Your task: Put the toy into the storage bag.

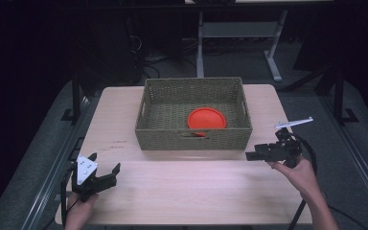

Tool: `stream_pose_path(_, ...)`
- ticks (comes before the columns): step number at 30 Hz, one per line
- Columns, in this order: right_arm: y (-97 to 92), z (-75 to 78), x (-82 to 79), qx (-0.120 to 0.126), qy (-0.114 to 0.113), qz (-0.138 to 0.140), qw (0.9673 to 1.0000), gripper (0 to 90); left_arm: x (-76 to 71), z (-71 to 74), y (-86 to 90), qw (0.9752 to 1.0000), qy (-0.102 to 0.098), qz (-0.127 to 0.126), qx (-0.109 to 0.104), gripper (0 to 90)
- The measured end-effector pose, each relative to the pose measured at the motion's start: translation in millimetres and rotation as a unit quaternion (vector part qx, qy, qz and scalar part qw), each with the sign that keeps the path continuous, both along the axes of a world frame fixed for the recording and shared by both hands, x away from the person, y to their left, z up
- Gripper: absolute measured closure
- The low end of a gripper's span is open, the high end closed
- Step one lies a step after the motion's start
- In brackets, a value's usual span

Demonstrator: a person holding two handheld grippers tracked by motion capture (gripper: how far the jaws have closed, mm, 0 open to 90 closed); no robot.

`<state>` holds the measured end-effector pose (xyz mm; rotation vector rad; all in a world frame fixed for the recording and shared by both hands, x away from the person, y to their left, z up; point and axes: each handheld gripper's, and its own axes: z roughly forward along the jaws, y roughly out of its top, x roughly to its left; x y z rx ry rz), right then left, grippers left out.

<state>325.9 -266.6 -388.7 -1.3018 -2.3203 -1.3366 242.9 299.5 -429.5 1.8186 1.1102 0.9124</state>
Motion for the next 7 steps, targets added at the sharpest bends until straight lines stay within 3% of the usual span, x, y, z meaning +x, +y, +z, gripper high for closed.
stream_pose_path(2,-1.7,-3.1,-4.8,-0.005,-0.003,-0.004,1.0000,18.9,0.2,-0.1,0.2,1.0000,0.001,0.000,-0.001,12.7)
stream_pose_path(6,-4.4,-12.4,-27.0,0.002,-0.033,-0.019,0.9993,18.2,1.2,-0.1,1.2,1.0000,0.001,0.003,-0.003,12.7)
stream_pose_path(7,-7.7,-21.6,-42.2,0.018,-0.069,-0.028,0.9971,18.3,1.2,-0.3,1.8,1.0000,0.000,0.004,-0.002,12.7)
